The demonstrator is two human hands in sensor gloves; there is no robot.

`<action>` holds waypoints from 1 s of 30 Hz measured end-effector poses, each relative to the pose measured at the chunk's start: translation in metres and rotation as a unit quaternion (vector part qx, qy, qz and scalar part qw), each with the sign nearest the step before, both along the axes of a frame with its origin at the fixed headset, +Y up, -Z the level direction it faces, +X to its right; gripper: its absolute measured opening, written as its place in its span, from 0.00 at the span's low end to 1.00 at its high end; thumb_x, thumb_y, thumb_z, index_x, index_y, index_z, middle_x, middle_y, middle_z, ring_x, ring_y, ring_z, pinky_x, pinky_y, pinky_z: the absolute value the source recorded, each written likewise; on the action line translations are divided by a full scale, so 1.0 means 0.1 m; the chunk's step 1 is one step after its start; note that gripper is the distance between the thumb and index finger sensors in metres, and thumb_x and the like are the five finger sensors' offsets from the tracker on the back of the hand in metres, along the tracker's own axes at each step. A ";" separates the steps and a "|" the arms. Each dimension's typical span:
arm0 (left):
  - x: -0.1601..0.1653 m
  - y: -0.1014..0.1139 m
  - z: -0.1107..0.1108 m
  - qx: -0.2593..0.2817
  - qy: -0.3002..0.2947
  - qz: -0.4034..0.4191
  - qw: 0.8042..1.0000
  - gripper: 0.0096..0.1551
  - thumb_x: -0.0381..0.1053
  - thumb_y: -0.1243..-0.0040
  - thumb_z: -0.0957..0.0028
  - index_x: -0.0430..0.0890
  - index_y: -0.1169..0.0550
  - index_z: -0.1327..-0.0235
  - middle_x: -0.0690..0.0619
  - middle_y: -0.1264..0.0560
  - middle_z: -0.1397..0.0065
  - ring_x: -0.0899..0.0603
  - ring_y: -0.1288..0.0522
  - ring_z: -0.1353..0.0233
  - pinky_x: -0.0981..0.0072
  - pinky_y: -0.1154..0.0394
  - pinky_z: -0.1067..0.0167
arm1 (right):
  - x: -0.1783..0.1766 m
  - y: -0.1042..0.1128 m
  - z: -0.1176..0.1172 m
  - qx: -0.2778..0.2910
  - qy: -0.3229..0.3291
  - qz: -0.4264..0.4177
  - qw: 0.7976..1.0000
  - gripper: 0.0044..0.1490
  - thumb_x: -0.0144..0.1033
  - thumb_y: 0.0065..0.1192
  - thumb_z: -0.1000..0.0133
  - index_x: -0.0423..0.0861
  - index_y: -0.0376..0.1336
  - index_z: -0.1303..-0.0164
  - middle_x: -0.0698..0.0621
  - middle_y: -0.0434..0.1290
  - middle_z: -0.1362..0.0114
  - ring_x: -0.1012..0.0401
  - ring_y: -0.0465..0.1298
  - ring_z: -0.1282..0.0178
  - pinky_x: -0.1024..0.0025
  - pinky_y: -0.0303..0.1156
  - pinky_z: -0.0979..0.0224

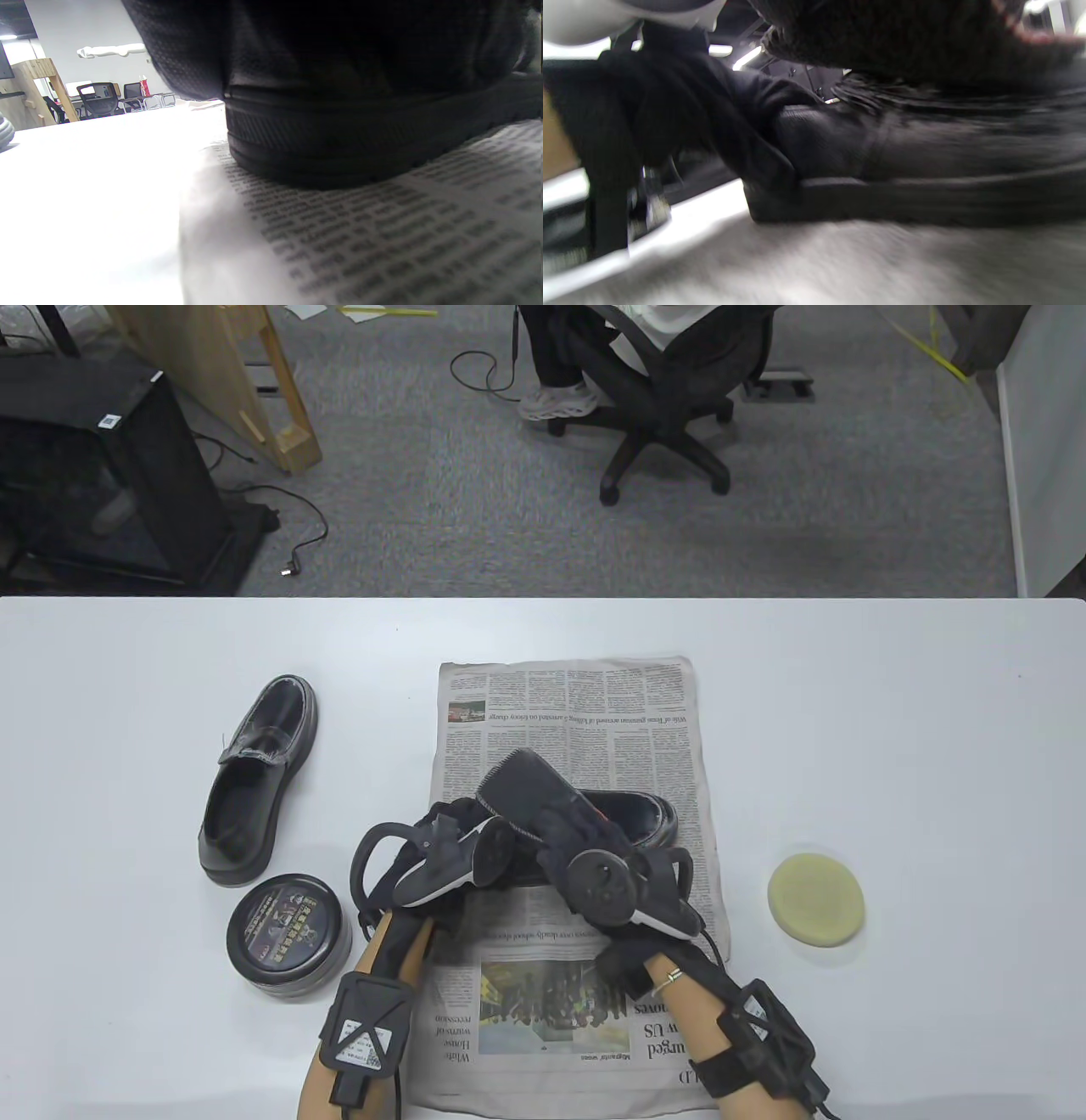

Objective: Dip and apply leather care cream with polishing sponge on shoes

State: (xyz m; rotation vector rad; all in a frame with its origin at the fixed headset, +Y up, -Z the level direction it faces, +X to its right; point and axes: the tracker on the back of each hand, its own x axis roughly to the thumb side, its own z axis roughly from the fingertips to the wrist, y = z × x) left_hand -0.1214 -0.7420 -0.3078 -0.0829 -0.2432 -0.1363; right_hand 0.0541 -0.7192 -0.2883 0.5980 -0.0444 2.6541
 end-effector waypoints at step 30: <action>0.03 -0.01 -0.03 -0.033 -0.002 -0.013 0.999 0.56 0.69 0.33 0.69 0.59 0.35 0.20 0.57 0.28 0.17 0.42 0.26 0.23 0.47 0.24 0.28 | 0.03 -0.09 0.17 0.048 0.013 0.012 0.999 0.32 0.40 0.43 0.33 0.42 0.53 0.18 0.40 0.56 0.14 0.40 0.60 0.17 0.48 0.65 0.23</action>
